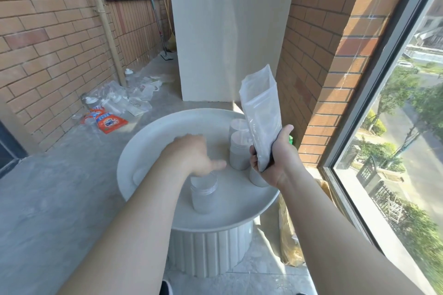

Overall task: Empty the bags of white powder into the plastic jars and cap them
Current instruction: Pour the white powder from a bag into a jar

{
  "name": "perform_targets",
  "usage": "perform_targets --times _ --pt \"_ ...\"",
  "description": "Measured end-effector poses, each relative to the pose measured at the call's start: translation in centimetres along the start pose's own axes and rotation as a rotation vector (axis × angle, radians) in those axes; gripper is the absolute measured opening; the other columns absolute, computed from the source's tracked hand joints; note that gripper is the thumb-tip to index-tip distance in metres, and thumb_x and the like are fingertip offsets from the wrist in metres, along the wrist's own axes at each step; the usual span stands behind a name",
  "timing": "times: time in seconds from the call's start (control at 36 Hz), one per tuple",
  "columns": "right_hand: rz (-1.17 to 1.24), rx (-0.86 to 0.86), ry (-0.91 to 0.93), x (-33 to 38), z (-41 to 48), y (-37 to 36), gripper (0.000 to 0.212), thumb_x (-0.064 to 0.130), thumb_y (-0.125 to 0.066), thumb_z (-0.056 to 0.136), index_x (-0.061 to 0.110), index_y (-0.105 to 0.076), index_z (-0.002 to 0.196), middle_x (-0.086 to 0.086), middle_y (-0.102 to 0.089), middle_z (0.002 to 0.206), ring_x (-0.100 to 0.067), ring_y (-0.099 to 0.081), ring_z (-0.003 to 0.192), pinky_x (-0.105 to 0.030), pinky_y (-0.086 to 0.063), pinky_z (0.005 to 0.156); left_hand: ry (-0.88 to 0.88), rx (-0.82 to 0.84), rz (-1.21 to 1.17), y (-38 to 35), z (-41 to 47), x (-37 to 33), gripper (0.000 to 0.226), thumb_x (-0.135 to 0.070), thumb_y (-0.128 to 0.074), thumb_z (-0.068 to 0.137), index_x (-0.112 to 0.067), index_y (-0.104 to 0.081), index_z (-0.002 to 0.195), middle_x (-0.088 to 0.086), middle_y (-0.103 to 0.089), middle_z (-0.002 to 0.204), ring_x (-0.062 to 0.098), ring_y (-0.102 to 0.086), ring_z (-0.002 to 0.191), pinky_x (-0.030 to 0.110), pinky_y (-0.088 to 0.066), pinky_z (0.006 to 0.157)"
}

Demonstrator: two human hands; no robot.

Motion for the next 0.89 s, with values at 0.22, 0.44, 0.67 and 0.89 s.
perform_targets --times 0.22,0.44,0.67,0.89 --pt "-0.021 0.004 0.014 0.0 -0.1 -0.3 0.063 0.075 -0.03 0.095 0.025 -0.068 0.105 0.001 -0.072 0.07 -0.02 -0.063 0.055 -0.028 -0.048 0.056 -0.06 0.138 0.17 -2.9 0.1 -2.1 0.068 -0.037 -0.088 0.063 -0.019 -0.06 0.123 0.006 -0.059 0.129 0.028 -0.061 0.112 0.039 -0.053 0.095" --pt "-0.045 -0.011 0.067 0.3 -0.1 -0.1 0.064 0.076 -0.033 0.093 0.024 -0.066 0.111 0.0 -0.075 0.098 -0.022 -0.069 0.075 -0.029 -0.051 0.056 -0.058 -0.065 0.129 -2.9 0.7 -1.9 0.081 -0.047 -0.084 0.069 -0.021 -0.045 0.135 0.007 -0.047 0.135 0.03 -0.045 0.127 0.041 -0.04 0.103" --pt "-0.163 -0.148 0.222 1.7 0.4 1.1 0.072 0.08 -0.033 0.09 0.019 -0.066 0.106 -0.002 -0.073 0.107 -0.029 -0.07 0.099 -0.037 -0.059 0.072 -0.077 -0.174 -1.004 -2.5 0.0 -5.1 0.041 0.004 -0.077 0.066 -0.019 -0.069 0.099 -0.006 -0.068 0.092 0.015 -0.066 0.089 0.019 -0.049 0.067" --pt "-0.445 -0.269 0.604 3.2 -0.3 1.9 0.065 0.065 -0.024 0.101 0.017 -0.052 0.068 0.005 -0.046 0.061 -0.018 -0.046 0.06 -0.028 -0.036 0.056 0.009 0.059 -1.829 -6.3 -1.6 -9.3 0.041 0.021 -0.049 0.065 -0.01 -0.071 0.082 0.0 -0.071 0.077 0.018 -0.066 0.077 0.03 -0.05 0.08"
Point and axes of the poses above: each hand's wrist, its own z-axis towards the middle knuckle, its own y-axis out of the back of the hand, x = y × z, the point moved 4 cm from there along z, towards the middle knuckle
